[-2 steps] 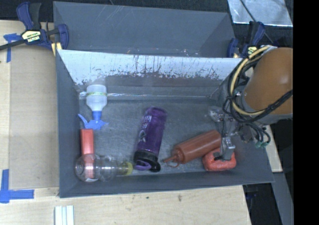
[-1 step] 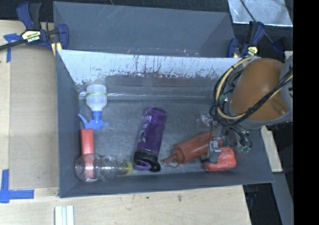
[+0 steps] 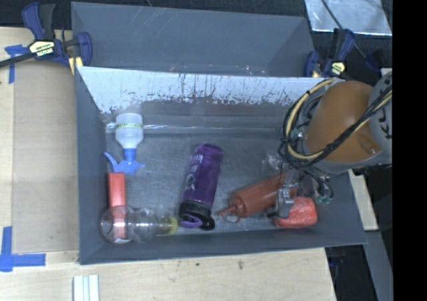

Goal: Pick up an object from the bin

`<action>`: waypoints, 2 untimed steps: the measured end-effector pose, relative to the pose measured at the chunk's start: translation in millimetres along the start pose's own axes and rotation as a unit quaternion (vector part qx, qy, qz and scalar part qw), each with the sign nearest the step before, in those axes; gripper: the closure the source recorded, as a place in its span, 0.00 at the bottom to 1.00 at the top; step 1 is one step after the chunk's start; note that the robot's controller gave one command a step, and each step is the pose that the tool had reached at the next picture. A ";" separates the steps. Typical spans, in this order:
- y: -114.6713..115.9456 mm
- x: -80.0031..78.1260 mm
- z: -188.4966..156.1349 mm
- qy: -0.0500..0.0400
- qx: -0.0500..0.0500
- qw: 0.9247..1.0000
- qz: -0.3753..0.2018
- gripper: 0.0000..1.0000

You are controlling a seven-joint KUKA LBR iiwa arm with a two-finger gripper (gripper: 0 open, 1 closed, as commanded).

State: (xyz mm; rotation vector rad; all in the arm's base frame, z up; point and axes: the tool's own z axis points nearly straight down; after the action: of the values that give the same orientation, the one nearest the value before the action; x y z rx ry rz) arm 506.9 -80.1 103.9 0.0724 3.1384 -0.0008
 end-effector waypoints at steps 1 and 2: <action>7.0 3.2 26.4 0.001 0.000 0.998 -0.067 1.00; 6.9 3.2 26.4 0.001 0.000 0.998 -0.067 1.00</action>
Offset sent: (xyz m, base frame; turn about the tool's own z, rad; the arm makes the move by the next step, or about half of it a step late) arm 0.0000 0.0000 0.0000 0.0000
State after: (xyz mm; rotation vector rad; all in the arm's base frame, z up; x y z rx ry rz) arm 504.1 -73.0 77.5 -0.1376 3.1389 -0.0001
